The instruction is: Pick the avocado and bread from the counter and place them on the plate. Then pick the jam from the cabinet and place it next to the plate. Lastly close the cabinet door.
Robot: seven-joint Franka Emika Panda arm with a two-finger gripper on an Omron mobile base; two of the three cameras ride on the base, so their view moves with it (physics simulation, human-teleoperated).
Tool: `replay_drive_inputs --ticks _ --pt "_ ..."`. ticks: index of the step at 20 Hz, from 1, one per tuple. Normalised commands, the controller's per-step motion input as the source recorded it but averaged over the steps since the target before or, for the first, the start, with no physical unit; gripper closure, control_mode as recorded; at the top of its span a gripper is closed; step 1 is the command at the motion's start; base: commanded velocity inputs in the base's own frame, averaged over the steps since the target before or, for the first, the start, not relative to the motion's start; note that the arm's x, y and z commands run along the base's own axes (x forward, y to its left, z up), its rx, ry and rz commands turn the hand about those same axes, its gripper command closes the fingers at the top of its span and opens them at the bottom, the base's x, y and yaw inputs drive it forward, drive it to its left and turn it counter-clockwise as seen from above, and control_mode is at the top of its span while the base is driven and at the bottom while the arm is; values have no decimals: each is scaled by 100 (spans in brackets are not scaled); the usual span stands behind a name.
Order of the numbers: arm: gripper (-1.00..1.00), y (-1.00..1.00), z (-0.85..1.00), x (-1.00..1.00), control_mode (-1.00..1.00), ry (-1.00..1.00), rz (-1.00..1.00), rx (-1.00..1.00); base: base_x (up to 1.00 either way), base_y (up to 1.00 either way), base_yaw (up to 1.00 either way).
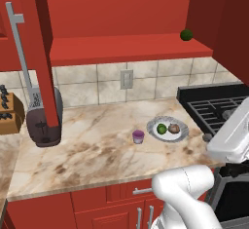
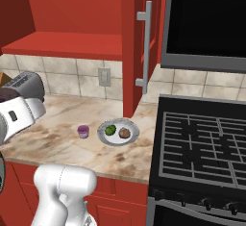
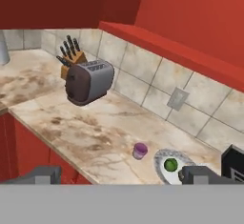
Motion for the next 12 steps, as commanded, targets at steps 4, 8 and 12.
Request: replay_drive_inputs --ticks 4,8,12 --pt "-100 -44 15 -64 -100 -32 9 2 0 0 0" --pt "-100 -69 7 -41 -100 -28 18 10 0 0 0" --pt "-100 -77 0 -30 -100 -25 26 13 0 0 0"
